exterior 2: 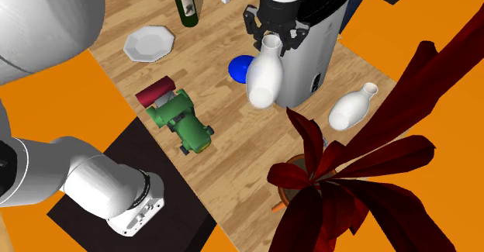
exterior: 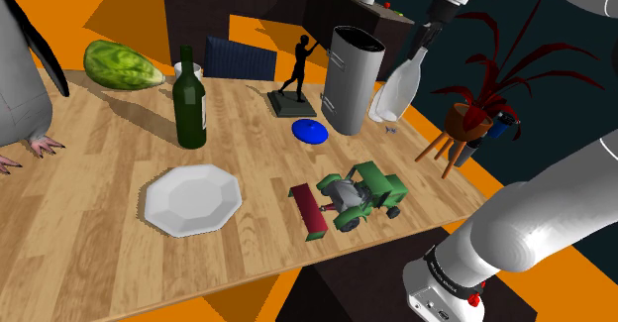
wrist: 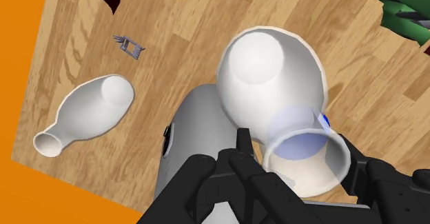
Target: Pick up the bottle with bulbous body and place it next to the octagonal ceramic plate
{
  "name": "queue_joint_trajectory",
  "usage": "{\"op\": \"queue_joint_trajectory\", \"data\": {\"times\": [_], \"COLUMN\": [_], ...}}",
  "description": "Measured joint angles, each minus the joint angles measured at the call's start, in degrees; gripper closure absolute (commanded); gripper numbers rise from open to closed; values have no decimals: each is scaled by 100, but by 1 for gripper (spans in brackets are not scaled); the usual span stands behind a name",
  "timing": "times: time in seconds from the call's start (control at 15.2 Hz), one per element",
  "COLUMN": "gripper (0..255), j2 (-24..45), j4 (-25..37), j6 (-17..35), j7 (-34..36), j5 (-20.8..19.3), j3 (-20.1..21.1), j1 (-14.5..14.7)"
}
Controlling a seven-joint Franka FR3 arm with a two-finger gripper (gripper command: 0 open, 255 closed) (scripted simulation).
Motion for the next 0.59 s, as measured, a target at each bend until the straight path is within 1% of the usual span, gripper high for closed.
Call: {"op": "queue_joint_trajectory", "data": {"times": [0.59], "gripper": [255], "j2": [249], "j4": [972], "j6": [-747], "j7": [-48], "j5": [101], "j3": [-47], "j1": [0]}}
